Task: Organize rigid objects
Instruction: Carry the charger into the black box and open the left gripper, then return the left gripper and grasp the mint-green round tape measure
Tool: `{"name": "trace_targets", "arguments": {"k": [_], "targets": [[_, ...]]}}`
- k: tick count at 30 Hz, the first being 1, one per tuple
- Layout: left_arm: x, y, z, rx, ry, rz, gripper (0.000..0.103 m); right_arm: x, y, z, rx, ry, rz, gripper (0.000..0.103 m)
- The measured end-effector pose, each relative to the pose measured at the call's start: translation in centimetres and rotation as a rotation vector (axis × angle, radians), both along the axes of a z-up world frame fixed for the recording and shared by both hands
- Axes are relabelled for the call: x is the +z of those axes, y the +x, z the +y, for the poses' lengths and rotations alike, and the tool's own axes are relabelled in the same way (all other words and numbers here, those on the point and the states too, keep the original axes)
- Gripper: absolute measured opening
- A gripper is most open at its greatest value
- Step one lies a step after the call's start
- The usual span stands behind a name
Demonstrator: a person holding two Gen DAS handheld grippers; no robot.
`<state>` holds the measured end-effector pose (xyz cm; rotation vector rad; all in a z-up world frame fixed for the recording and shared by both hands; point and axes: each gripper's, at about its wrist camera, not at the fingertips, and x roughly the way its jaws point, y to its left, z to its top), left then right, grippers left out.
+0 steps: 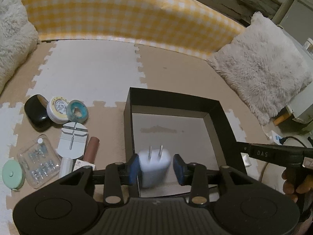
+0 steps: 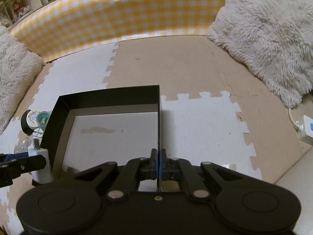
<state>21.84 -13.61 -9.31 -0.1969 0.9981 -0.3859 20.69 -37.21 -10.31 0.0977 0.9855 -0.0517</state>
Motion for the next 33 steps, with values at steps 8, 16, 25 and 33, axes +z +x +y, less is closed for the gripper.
{"name": "trace_targets", "arguments": {"k": [8,16,25,33], "targets": [[-0.2,-0.6,-0.1,-0.038,0.05,0.009,0.073,0.0,0.0,0.0,0.0,0.005,0.005,0.003],[0.3,-1.7,-0.6,-0.114,0.094,-0.019,0.094,-0.1,-0.1,0.0,0.004,0.008,0.013,0.003],[0.6,-2.5,1.1,-0.107,0.172,-0.055,0.103,-0.2,-0.2,0.0,0.006,0.014,0.025,0.003],[1.1,-1.2,6.6,0.034,0.238,-0.091,0.103,-0.2,-0.2,0.0,0.006,0.013,0.027,0.003]]}}
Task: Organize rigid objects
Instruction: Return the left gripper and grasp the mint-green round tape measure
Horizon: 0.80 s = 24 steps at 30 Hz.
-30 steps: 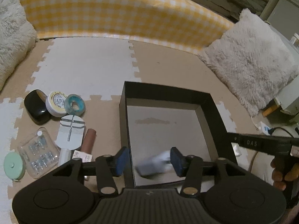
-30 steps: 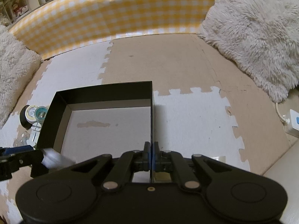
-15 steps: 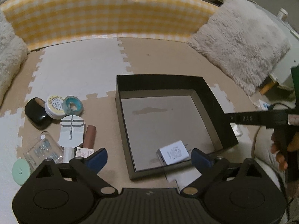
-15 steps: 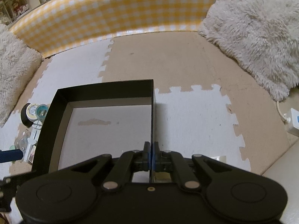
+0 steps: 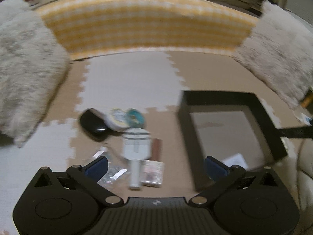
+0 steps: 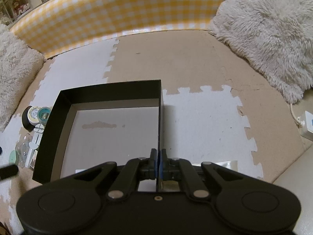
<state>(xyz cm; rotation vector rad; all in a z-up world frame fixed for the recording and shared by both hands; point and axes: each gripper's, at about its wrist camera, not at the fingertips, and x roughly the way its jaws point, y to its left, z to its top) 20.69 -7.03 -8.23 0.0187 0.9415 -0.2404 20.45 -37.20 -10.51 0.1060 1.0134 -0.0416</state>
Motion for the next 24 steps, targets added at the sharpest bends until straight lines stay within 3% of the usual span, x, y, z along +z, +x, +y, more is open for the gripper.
{"name": "trace_targets", "arguments": {"k": [5,10,16,21,24], "targets": [[0.3,1.2,3.8,0.079,0.019,-0.004,0.103,0.0,0.0,0.0,0.001,-0.001,-0.001,0.003],[-0.9,2.4,6.6,0.086,0.102,0.055,0.103,0.0,0.0,0.0,0.0,0.0,-0.001,0.003],[-3.1,3.2,10.0,0.137,0.059,0.136,0.103,0.0,0.0,0.0,0.0,0.0,-0.001,0.003],[-5.1,3.4,11.0,0.13,0.08,0.222,0.079,0.0,0.0,0.0,-0.001,0.003,-0.001,0.003],[-6.2,3.2,10.9,0.118,0.118,0.257,0.074,0.0,0.0,0.0,-0.001,0.003,-0.001,0.003]]}}
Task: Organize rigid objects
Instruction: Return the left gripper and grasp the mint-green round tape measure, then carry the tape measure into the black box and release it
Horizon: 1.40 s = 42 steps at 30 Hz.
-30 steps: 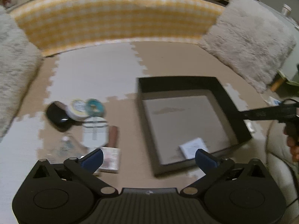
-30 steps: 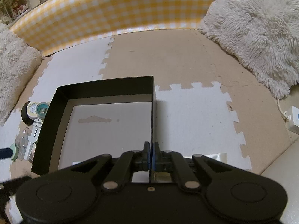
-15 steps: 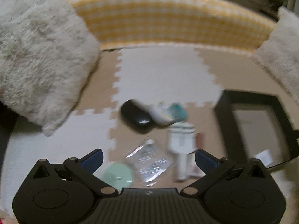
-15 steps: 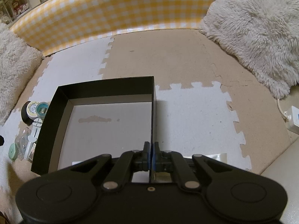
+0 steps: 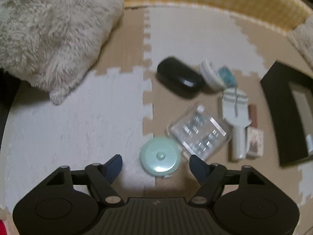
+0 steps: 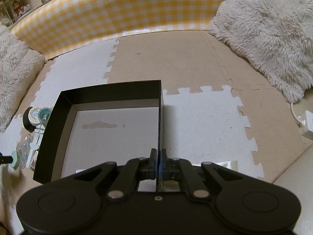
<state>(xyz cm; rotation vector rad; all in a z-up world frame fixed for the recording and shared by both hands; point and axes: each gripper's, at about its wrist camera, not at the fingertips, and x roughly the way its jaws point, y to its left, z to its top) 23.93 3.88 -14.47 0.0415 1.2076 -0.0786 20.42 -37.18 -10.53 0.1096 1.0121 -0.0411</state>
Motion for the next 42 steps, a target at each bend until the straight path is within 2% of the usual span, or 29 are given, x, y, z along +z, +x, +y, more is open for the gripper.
{"name": "trace_targets", "arguments": {"k": [7,10,11,12,17,24,32,36,42], "targets": [[-1.3,0.0,-0.8,-0.024,0.034,-0.004,0.072,0.0,0.0,0.0,-0.001,0.003,0.0,0.003],[-1.6,0.2,-0.9,-0.022,0.033,-0.018,0.063,-0.1,0.0,0.0,-0.003,0.007,0.0,0.003],[-1.6,0.2,-0.8,-0.02,0.009,-0.016,0.052,-0.1,0.0,0.0,-0.003,0.009,0.001,0.003],[-1.5,0.3,-0.8,-0.012,-0.004,-0.014,0.05,-0.1,0.0,0.0,-0.003,0.009,0.001,0.003],[-1.2,0.2,-0.6,0.018,0.006,-0.033,0.05,0.0,0.0,-0.1,-0.003,0.01,0.0,0.003],[1.8,0.0,-0.6,0.058,-0.045,-0.136,0.05,-0.1,0.0,-0.2,-0.004,0.014,0.003,0.003],[6.4,-1.5,-6.4,-0.111,-0.178,-0.253,0.05,-0.1,0.0,-0.3,-0.002,0.022,0.004,0.003],[7.2,-2.3,-10.0,-0.197,-0.23,-0.267,0.05,-0.1,0.0,-0.3,0.0,0.02,0.005,0.003],[7.1,-3.3,-16.0,-0.317,-0.278,-0.247,0.05,0.0,0.0,-0.3,0.0,0.022,0.006,0.003]]}}
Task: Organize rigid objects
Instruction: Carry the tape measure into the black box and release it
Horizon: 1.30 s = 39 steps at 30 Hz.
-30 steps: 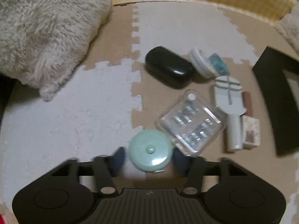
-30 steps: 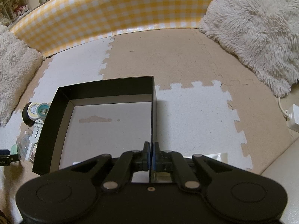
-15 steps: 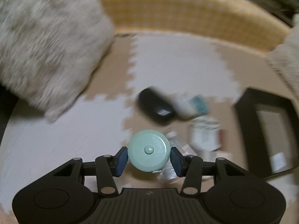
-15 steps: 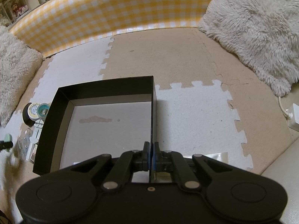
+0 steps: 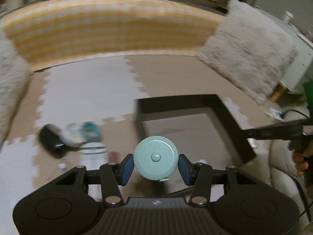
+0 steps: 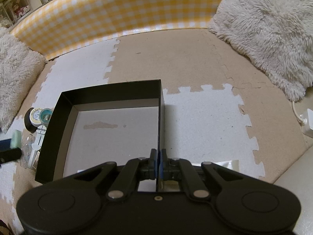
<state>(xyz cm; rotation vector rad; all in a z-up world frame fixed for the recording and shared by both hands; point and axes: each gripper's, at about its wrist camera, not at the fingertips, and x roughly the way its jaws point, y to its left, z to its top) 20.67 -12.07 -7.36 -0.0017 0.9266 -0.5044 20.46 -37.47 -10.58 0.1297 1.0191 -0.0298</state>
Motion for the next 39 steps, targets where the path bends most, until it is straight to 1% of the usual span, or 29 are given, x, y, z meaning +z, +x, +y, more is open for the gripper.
{"name": "trace_targets", "arguments": {"k": [4,7,11,17,20,22,23,25,28,31,34,39], "targets": [[-1.0,0.1,-3.3,-0.052,-0.028,0.02,0.05,0.0,0.1,-0.2,-0.005,0.013,0.002,0.003],[-1.4,0.4,-5.4,-0.072,-0.08,0.037,0.05,0.0,0.1,-0.3,-0.011,0.023,0.005,0.003],[-2.2,1.0,-7.6,-0.091,-0.123,0.053,0.05,0.0,0.3,-0.5,-0.015,0.033,0.014,0.004],[-3.6,1.3,-10.7,-0.149,-0.111,0.074,0.05,0.1,0.4,-0.9,-0.026,0.064,0.027,0.004],[-4.5,1.7,-11.5,-0.146,-0.11,0.103,0.05,0.0,0.4,-1.1,-0.027,0.07,0.028,0.004],[-4.9,2.0,-11.9,-0.129,-0.123,0.133,0.052,0.0,0.5,-1.1,-0.027,0.073,0.029,0.004],[-5.0,2.2,-11.9,-0.123,-0.131,0.143,0.054,0.0,0.5,-1.1,-0.026,0.074,0.029,0.004],[-4.8,2.3,-12.0,-0.116,-0.133,0.14,0.072,0.0,0.6,-1.2,-0.027,0.077,0.03,0.004],[-4.4,2.1,-11.8,-0.133,-0.122,0.128,0.08,0.0,0.6,-1.3,-0.026,0.082,0.031,0.004],[-4.2,1.8,-11.4,-0.138,-0.093,0.117,0.085,0.1,0.6,-1.3,-0.025,0.081,0.031,0.004],[-4.1,1.5,-11.0,-0.148,-0.065,0.105,0.095,0.1,0.6,-1.3,-0.024,0.079,0.031,0.004],[-3.7,0.6,-10.4,-0.168,-0.022,0.076,0.101,0.1,0.6,-1.3,-0.023,0.077,0.031,0.004]]}}
